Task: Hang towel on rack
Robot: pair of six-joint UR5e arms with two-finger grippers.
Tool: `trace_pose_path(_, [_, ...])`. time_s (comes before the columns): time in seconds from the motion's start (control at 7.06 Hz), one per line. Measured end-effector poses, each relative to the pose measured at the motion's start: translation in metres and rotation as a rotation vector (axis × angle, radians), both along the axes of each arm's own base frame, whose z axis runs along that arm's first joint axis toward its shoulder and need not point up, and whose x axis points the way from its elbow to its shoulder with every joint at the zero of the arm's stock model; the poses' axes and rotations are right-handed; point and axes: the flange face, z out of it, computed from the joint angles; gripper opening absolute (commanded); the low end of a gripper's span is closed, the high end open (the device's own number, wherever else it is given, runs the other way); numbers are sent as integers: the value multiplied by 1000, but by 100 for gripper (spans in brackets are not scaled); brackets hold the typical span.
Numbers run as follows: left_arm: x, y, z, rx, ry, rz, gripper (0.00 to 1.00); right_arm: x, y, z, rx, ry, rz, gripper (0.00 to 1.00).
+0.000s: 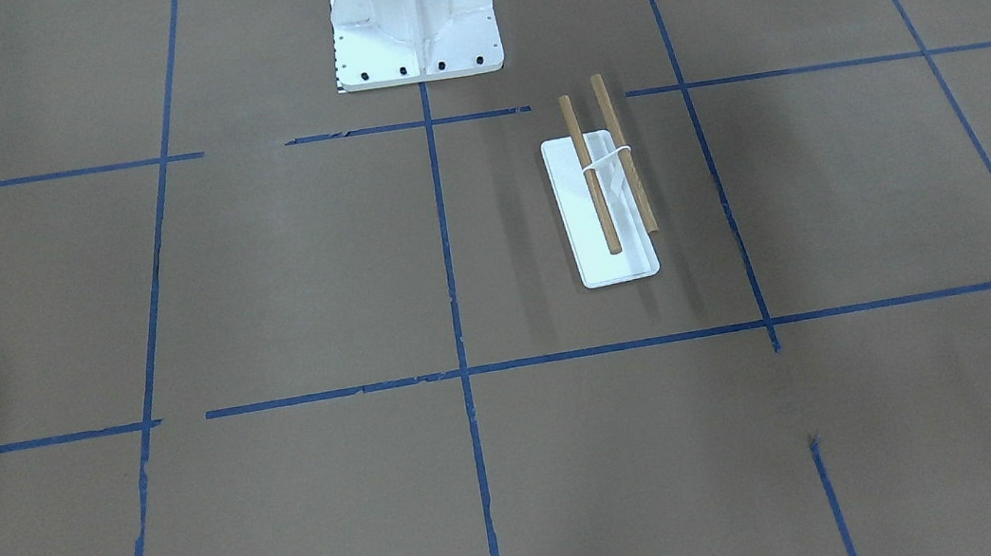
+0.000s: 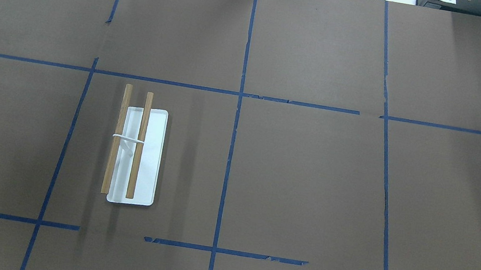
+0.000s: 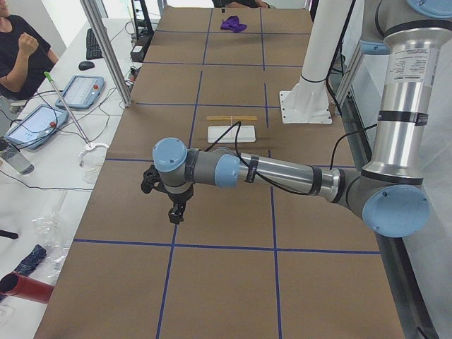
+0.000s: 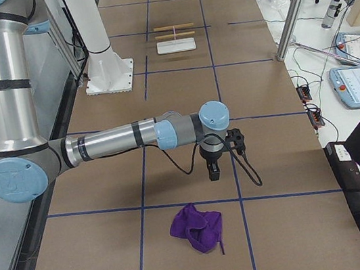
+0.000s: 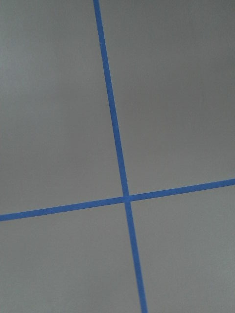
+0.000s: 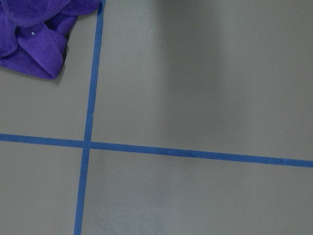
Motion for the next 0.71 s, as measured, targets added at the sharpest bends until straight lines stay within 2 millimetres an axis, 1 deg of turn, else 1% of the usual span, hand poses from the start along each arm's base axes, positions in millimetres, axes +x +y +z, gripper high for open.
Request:
trace_pose_path(0.28, [0,3,3,5,8,5,100,-2,0,-2,3,-2,-3,100])
trace_pose_path(0.57, [3,3,-5,20,42,6,100,-9,0,-2,-6,-30,-18,100])
trace_pose_path(0.71, [6,4,-9,1,99,-1,100,-16,1,1,-15,-45,-31,100])
